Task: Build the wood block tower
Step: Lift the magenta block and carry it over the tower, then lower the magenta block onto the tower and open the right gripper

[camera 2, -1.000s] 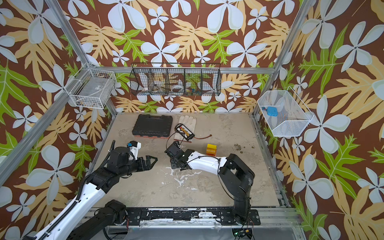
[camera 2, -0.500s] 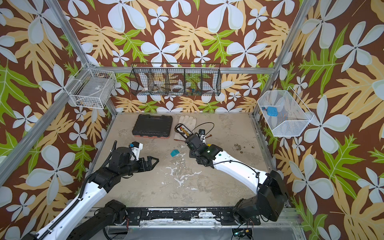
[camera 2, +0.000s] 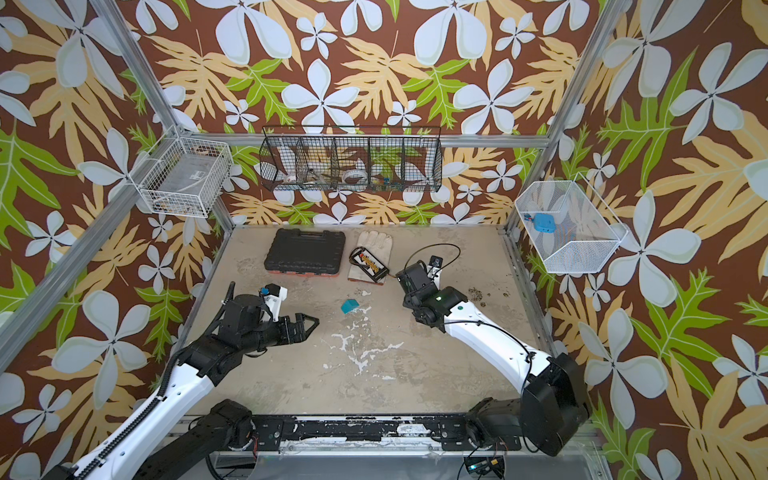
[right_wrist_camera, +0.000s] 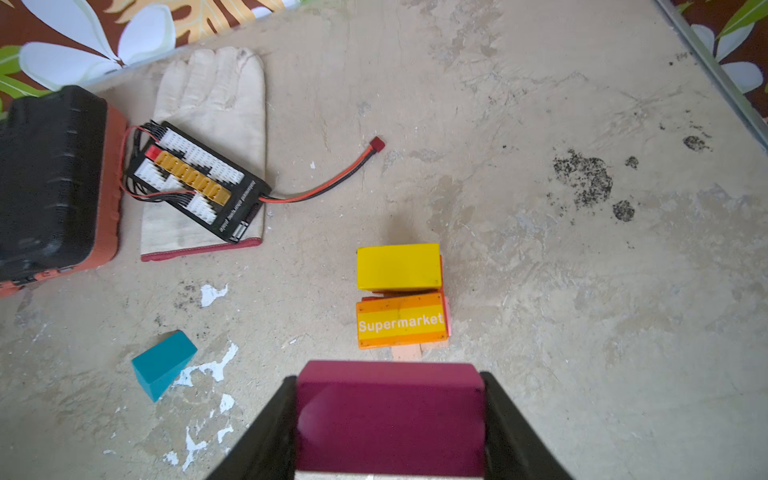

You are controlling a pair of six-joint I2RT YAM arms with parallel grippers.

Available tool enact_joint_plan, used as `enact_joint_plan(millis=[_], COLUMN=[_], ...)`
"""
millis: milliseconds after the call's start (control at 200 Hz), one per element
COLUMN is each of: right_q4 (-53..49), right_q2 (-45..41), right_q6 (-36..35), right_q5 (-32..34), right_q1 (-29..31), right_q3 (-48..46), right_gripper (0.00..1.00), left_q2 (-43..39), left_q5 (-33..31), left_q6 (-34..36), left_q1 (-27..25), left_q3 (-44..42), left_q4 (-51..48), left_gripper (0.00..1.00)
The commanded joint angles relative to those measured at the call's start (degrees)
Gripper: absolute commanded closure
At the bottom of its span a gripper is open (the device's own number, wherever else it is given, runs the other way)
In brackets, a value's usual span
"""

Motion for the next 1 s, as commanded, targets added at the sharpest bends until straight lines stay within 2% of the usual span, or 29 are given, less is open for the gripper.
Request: enact_joint_plan(millis=[0, 190, 556, 996], right_q4=[1.8, 2.9, 2.6, 3.4], right_q2=[1.9, 6.7, 13.6, 14.9], right_q6=[-1.0, -2.4, -3.8, -4.3], right_q5=[-1.5, -2.4, -2.4, -3.2], right_q1=[-2.1, -4.7, -5.1, -5.9], right_q3=[0.1, 2.2, 5.4, 4.8], right_gripper=[0.75, 0.75, 0.72, 0.59], left_q2=[0.0, 0.3, 0.3, 0.3], left_q5=[0.5, 0.8, 1.0, 1.1], left_q6=[0.1, 0.2, 0.2, 0.1], left_q1=[-0.1, -0.1, -0.2, -0.3], left_q3=[0.0, -0.1, -0.2, -0.2], left_q4=[1.3, 1.3, 1.4, 1.4], left_gripper=[0.0, 0.0, 0.0, 0.0])
